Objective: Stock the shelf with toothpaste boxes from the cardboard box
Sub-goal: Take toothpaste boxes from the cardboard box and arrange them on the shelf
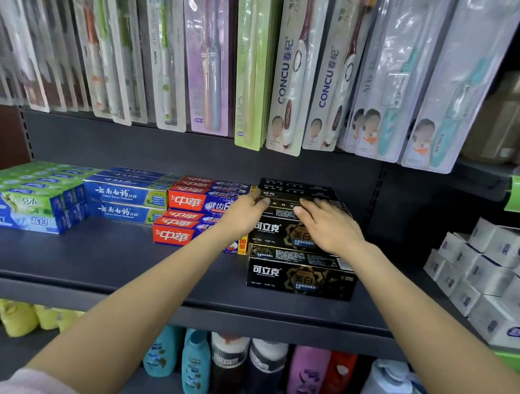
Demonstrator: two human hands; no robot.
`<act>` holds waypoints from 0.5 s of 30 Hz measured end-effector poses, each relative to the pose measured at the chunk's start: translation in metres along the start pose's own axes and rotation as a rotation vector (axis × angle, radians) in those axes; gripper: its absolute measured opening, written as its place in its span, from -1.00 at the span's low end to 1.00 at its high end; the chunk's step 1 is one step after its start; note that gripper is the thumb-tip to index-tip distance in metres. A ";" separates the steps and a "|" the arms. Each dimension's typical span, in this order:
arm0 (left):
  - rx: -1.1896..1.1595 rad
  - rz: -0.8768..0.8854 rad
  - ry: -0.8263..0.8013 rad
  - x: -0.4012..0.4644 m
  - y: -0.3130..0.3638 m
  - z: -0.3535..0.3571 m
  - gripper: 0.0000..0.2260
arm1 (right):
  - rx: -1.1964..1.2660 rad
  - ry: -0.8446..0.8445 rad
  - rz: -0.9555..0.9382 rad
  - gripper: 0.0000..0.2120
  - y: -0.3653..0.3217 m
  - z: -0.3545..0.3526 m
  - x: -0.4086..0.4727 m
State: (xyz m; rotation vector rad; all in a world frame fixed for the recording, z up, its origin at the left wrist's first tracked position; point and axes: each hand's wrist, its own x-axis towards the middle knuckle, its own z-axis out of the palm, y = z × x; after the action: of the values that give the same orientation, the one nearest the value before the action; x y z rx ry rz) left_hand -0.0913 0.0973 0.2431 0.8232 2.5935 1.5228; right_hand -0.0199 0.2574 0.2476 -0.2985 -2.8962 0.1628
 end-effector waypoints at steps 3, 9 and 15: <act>0.305 0.250 -0.038 -0.011 -0.004 -0.005 -0.37 | 0.003 0.035 -0.109 -0.23 0.006 -0.006 -0.019; 0.807 0.352 -0.225 -0.020 -0.017 -0.001 0.15 | -0.172 -0.050 -0.146 0.24 0.025 0.006 -0.042; 0.820 0.321 -0.139 -0.018 -0.016 0.004 0.12 | -0.121 0.065 -0.138 0.20 0.022 0.014 -0.037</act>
State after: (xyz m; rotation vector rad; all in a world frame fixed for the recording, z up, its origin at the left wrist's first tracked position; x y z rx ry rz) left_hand -0.0812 0.0863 0.2241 1.3725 3.0612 0.3216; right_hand 0.0162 0.2699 0.2238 -0.1211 -2.8540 -0.0440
